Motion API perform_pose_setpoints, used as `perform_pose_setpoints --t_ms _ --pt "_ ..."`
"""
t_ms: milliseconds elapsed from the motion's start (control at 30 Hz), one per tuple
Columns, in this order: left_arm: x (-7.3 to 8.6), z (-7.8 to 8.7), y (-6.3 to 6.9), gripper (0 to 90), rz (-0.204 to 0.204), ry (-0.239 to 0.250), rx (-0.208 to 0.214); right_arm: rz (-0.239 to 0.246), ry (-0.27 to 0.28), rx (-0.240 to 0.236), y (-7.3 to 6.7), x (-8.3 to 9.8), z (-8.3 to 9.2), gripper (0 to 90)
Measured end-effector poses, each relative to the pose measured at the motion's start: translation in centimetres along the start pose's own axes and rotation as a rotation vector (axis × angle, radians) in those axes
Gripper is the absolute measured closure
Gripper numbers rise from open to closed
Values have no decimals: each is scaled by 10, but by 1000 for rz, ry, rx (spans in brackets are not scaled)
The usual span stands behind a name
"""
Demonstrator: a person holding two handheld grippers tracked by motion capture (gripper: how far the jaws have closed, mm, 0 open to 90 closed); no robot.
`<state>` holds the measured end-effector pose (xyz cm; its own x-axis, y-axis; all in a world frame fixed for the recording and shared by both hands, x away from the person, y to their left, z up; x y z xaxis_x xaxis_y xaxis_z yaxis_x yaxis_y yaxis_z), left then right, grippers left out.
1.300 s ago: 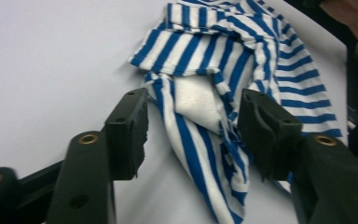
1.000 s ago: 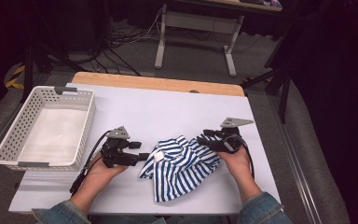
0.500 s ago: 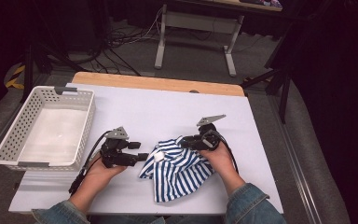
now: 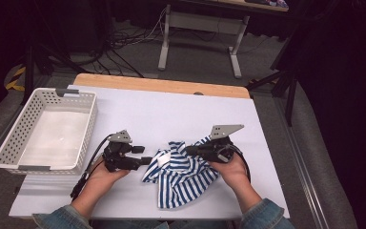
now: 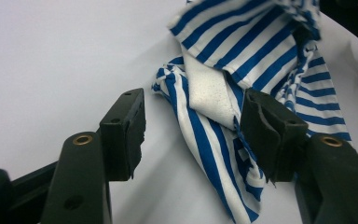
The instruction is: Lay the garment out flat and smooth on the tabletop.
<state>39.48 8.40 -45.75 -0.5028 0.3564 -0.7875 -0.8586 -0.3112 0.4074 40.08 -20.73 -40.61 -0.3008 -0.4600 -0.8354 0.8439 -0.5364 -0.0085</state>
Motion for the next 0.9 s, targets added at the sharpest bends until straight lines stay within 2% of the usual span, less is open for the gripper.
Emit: perform_pose_setpoints --t_ms 133,200,333,400,533,633,733,767,800,900 --pt "0 -1 1 419 -7 -7 1 26 4 -51 -15 5 5 876" --pt "0 -2 1 421 -6 -5 3 62 -25 -100 -28 11 4 876" --pt "0 -2 1 427 4 -4 9 120 -89 -162 -49 24 -2 872" --pt "0 -2 1 429 8 -6 11 123 -117 -197 -52 29 -4 854" --pt "1 -4 1 431 4 -17 14 134 -127 -215 -54 32 -6 779" --pt "1 -3 0 431 4 -13 12 102 -84 -208 -48 25 1 703" --pt "1 -2 0 431 9 -6 8 62 5 -150 -36 11 12 620" --pt "1 -2 0 431 7 -6 6 62 5 -150 -36 11 12 620" --pt "1 -1 0 430 7 -7 3 64 25 -107 -33 4 12 576" --pt "1 0 0 429 8 1 -5 84 22 -93 -36 -4 3 566"
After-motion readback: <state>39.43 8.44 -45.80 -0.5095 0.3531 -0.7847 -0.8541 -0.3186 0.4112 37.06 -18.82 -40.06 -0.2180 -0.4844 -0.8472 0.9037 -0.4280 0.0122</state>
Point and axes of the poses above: each handheld gripper's, and its own axes: z roughly backward along the jaws, x roughly out of its underside, y roughly to its right, the point moved 3 cm from there along -z, roughly forward along the jaws, and after that the axes turned 13 degrees about x, right-handed, at the moved point
